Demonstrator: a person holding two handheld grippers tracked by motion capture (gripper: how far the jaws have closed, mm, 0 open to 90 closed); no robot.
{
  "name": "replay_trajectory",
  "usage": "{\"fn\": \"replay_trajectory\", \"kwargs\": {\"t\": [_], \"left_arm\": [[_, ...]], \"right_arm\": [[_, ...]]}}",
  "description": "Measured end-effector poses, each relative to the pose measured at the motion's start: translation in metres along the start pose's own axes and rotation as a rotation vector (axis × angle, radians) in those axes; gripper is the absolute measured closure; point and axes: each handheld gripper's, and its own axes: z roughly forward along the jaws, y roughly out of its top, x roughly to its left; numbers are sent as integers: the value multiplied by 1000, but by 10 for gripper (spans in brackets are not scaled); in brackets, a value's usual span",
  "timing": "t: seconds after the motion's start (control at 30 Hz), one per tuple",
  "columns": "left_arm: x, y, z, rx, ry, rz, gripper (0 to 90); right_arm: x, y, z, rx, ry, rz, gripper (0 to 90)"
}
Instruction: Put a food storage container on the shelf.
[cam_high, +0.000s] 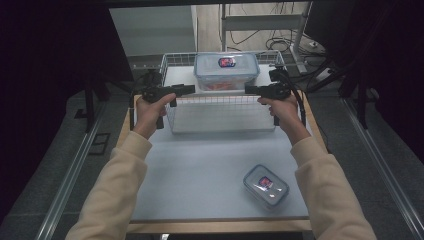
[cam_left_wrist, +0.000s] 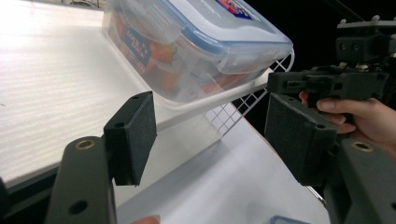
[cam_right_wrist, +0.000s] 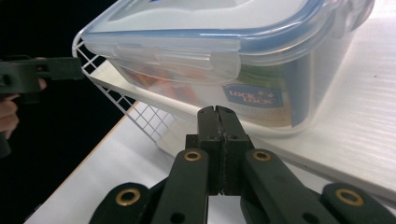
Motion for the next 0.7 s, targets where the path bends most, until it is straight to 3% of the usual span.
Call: {"fn": "replay_trajectory", "kwargs": {"t": [0.23, 0.33, 0.4, 0.7], "left_arm": [[-1, -9, -3, -2, -14, -17, 340], [-2, -15, -6, 1, -5, 13, 340], [-4, -20, -8, 1, -14, 8, 340], [-16, -59, -16, 9, -13, 54, 340]], "right_arm": [[-2, -9, -20, -10, 19, -4, 895], [-4, -17, -29, -7, 27, -10, 896], [-5, -24, -35, -6, 35, -6, 895], [-8, -67, -54, -9, 77, 0, 895]]}}
